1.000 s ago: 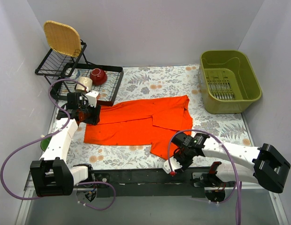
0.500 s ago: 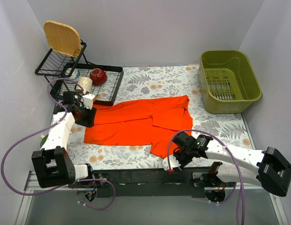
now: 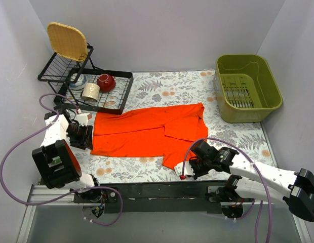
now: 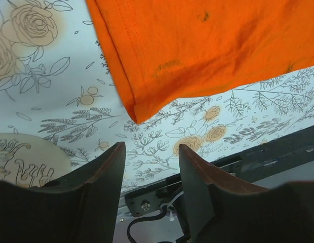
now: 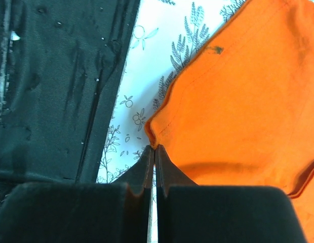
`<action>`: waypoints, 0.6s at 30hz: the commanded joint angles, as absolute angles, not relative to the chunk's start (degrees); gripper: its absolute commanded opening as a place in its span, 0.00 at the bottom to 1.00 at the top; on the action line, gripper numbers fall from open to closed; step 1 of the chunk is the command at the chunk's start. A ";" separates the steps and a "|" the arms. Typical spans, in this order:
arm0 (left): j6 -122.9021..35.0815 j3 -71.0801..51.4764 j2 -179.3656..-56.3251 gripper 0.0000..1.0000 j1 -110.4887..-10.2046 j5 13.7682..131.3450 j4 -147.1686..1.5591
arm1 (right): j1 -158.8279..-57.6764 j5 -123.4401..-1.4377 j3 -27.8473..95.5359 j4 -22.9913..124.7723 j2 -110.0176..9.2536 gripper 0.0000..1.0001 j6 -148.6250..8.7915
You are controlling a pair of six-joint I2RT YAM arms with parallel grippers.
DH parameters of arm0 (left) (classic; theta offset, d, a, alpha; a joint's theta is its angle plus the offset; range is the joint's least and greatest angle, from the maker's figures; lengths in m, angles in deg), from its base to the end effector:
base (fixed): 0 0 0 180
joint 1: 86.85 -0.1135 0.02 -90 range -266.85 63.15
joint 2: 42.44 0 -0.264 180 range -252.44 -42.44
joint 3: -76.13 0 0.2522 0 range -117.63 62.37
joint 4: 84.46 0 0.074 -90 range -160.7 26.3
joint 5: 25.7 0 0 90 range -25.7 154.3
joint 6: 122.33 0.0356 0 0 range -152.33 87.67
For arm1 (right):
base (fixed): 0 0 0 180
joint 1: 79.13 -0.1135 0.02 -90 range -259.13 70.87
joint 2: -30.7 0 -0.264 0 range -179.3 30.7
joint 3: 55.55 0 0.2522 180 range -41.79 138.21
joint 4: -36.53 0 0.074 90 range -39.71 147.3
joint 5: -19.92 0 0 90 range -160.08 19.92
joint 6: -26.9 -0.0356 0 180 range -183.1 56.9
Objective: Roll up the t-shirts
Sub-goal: Fold the T-shirt at the center of the board.
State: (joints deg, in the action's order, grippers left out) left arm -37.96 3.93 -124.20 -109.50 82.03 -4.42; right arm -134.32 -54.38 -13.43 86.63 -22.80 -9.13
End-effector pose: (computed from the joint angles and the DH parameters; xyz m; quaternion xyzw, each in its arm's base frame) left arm 0.2179 0.0792 0.2250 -0.2409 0.9582 -0.1519 0.0262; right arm 0.0845 0.1384 0.1808 -0.8019 0.5290 0.1350 0.2426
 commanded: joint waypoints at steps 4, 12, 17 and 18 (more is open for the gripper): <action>-42.79 2.69 -131.03 0.44 -109.08 83.28 -7.41 | -131.51 -53.56 -12.35 84.92 -24.32 0.01 -9.49; -43.93 4.27 -134.46 0.43 -107.33 81.61 -11.02 | -130.54 -53.03 -12.44 84.13 -24.85 0.01 -9.84; -42.71 6.64 -135.43 0.41 -106.10 79.24 -12.08 | -130.37 -53.03 -12.08 83.96 -25.29 0.01 -10.02; -42.53 7.25 -135.17 0.41 -106.09 78.54 -12.43 | -130.37 -53.12 -11.82 83.96 -25.46 0.01 -10.02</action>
